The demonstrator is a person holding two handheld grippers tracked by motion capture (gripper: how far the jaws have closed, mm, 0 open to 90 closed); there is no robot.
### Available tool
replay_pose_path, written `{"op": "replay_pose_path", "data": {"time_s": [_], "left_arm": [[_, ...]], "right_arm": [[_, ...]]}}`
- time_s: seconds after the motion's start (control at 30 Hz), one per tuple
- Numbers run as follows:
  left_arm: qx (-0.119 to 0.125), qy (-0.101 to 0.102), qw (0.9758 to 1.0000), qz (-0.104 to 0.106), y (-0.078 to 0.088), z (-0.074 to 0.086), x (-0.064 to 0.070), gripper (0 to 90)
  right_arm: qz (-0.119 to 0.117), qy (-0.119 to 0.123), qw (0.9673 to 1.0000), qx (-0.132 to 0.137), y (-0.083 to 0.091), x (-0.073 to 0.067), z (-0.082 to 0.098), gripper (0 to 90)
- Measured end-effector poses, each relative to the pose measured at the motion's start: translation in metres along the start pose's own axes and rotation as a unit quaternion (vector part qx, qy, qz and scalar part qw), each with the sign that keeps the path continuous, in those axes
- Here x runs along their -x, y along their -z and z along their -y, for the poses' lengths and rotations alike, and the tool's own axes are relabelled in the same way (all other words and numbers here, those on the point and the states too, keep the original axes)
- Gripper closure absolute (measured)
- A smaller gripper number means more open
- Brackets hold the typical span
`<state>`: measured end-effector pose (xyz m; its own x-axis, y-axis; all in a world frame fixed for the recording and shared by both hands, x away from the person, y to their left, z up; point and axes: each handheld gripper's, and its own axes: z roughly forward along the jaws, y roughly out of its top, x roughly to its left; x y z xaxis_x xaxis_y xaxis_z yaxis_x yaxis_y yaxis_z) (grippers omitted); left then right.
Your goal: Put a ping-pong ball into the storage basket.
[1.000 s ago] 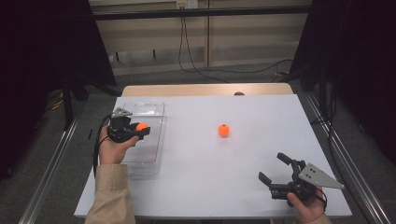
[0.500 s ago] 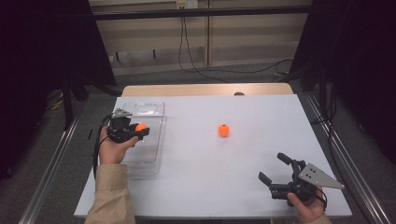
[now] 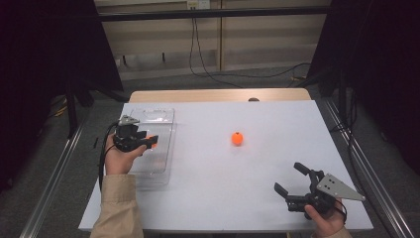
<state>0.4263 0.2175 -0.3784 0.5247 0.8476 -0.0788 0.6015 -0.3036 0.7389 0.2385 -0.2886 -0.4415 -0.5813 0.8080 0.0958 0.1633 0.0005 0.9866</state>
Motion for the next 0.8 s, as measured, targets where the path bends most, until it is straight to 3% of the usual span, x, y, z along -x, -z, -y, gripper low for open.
{"op": "replay_pose_path", "data": {"time_s": [0.4,0.8], "left_arm": [[0.013,0.007,0.9999,0.006,0.001,-0.002,0.005,39.9],[0.020,-0.003,0.9996,0.022,0.003,-0.008,0.016,34.3]], "right_arm": [[0.000,0.000,1.0000,0.001,0.000,-0.001,0.000,2.4],[0.000,0.001,1.0000,0.000,0.000,-0.001,0.000,2.4]]}}
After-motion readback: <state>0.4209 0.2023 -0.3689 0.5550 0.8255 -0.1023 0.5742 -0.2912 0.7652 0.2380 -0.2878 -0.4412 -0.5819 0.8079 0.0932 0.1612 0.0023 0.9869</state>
